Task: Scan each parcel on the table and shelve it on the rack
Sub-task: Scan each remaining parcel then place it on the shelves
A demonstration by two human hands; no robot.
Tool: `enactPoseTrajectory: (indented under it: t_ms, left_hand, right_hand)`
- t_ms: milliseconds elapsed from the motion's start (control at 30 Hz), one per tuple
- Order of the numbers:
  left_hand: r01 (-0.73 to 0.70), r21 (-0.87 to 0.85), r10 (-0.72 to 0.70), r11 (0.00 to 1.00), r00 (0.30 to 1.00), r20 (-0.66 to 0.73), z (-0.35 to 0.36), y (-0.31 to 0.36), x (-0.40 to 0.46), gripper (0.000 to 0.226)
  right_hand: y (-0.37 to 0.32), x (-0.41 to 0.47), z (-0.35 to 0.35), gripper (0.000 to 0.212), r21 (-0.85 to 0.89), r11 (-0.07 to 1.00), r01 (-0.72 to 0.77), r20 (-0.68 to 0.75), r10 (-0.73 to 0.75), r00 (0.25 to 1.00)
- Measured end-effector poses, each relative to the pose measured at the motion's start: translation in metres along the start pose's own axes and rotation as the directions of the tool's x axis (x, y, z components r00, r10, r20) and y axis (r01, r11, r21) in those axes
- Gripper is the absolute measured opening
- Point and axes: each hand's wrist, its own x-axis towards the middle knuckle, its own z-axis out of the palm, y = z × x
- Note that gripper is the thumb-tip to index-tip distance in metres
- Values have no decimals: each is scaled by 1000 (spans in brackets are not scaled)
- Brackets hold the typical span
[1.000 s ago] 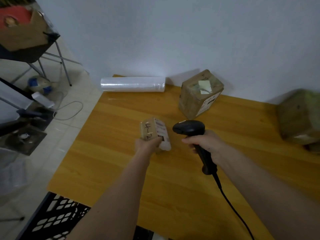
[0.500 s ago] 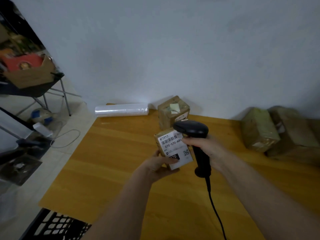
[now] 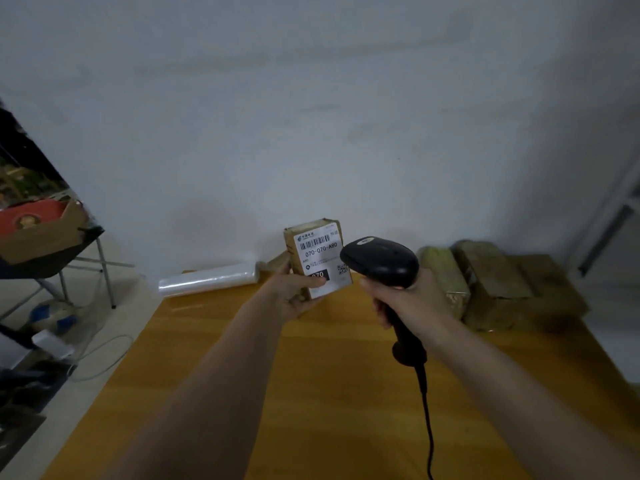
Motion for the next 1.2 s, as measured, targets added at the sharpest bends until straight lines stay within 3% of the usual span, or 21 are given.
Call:
enactPoseTrajectory:
  t_ms: [500, 667, 867, 1200]
  left_hand:
    - [-57, 17, 57, 998, 998, 23, 32, -6, 8, 72]
    - [-27, 63, 21, 998, 996, 84, 40, -13, 15, 64]
    - [104, 246, -148, 964, 975, 166, 71, -38, 26, 54]
    - [50, 546, -261, 836, 912, 316, 179, -108, -29, 52]
  right_hand:
    - [-7, -8, -23, 23, -83, 996, 16, -14, -17, 1000]
    - [-6, -9, -27, 7, 16, 1000, 2, -43, -1, 999]
    - [8, -20, -53, 14, 102, 992, -70, -206, 90, 974]
    - [21, -109, -152, 12, 244, 965, -95, -482, 206, 852]
